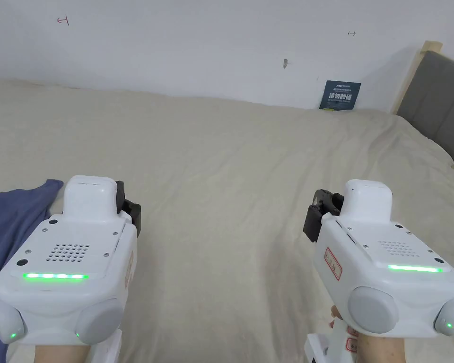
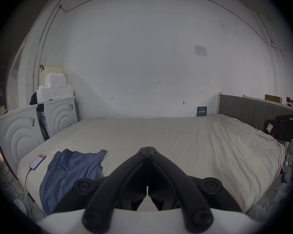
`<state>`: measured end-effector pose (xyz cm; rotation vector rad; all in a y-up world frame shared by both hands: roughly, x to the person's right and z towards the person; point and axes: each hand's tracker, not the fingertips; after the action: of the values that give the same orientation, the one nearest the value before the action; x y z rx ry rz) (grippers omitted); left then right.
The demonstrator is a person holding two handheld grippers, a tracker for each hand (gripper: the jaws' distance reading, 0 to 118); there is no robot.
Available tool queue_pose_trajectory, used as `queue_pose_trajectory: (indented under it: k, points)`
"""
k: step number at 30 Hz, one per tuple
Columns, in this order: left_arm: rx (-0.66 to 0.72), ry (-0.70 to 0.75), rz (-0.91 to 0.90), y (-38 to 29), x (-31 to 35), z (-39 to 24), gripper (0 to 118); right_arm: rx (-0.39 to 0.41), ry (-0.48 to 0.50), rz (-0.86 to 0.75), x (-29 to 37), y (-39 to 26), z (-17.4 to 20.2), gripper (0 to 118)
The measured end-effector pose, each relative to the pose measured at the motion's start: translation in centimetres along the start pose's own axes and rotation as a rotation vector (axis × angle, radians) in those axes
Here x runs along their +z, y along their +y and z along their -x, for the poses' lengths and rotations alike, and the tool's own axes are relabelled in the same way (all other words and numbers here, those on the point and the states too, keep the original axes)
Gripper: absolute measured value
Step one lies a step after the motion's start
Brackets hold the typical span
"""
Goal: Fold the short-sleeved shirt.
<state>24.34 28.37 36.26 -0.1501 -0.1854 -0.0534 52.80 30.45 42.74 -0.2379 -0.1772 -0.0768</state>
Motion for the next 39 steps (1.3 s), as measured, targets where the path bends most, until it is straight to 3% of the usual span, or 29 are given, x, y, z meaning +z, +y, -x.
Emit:
queue_pose_trajectory:
  k: [7, 12, 30, 37, 38, 39]
  points:
    - [0.007, -0.012, -0.007, 0.1, 0.0, 0.1, 0, -0.01, 0.009, 0.007, -0.1, 0.0, -0.1, 4]
    - [0.014, 0.021, -0.011, 0.1, 0.7, 1.7, 0, 0.032, 0.054, -0.002, -0.5, 0.5, 1.7, 4]
    - [0.062, 0.415, 0.006, -0.7, 7.5, 14.8, 0, 0.142, 0.484, 0.031, -4.4, 0.6, 18.5, 4]
    - [0.075, 0.527, 0.026, -1.4, 8.6, 17.9, 0, 0.184, 0.581, 0.046, -5.3, 0.2, 23.1, 4]
    - [0.083, 0.529, 0.025, -1.5, 8.5, 18.3, 1, 0.191, 0.587, 0.05, -5.5, 0.1, 23.5, 4]
    - [0.089, 0.526, 0.028, -1.6, 8.2, 18.7, 14, 0.196, 0.592, 0.056, -5.7, 0.0, 23.9, 4]
